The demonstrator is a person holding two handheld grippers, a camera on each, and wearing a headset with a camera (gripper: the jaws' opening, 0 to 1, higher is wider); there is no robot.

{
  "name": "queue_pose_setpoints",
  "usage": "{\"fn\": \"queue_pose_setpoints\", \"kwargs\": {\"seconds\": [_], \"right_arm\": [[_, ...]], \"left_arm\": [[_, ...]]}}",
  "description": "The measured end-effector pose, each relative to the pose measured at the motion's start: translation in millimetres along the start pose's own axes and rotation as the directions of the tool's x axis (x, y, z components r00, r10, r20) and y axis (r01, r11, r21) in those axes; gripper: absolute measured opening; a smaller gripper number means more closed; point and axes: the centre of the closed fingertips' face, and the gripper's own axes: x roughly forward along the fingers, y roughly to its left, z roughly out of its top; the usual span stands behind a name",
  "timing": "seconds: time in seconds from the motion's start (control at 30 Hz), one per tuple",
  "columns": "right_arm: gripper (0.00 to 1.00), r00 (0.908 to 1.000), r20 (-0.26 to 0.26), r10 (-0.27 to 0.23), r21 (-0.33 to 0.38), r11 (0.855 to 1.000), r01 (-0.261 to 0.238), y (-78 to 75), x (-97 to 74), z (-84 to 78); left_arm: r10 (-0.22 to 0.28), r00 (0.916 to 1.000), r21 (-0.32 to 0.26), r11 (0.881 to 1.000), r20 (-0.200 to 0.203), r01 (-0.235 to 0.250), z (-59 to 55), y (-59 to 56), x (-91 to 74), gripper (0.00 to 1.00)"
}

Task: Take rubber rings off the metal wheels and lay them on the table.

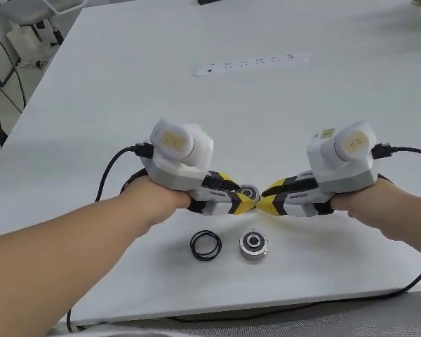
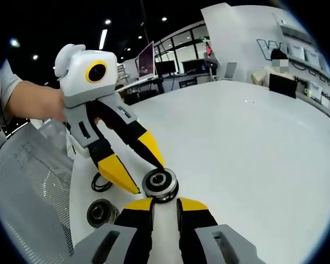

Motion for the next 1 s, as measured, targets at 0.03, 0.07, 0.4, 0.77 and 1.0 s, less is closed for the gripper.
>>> {"fn": "queue_pose_setpoints", "kwargs": {"seconds": [0.03,0.07,0.4,0.77,1.0], "right_arm": [[0.13,1.0,0.0,0.0,0.0,1.0,0.0,0.0,-0.2,-0.1],[0.13,1.0,0.001,0.0,0.0,1.0,0.0,0.6,-0.3,-0.1],[0.13,1.0,0.004,-0.004,0.0,1.0,0.004,0.9,-1.1,-0.2],[0.11,1.0,0.003,-0.004,-0.035,0.999,0.004,5.4,-0.3,-0.3],[0.09,0.9998,0.0,-0.02,-0.041,0.999,0.02,4.6,0.3,-0.8]], "left_arm": [[0.001,1.0,0.001,1.0,0.0,-0.001,0.3,0.1,0.5,0.18],[0.003,1.0,0.006,1.0,-0.002,-0.003,0.3,0.4,1.0,0.17],[0.056,0.9974,0.176,0.983,-0.045,-0.047,-0.5,2.7,2.0,0.08],[0.071,0.9966,0.182,0.981,-0.042,-0.062,0.8,1.6,3.5,0.07],[0.082,0.9961,0.16,0.984,-0.03,-0.077,-0.2,1.0,3.0,0.07]]}}
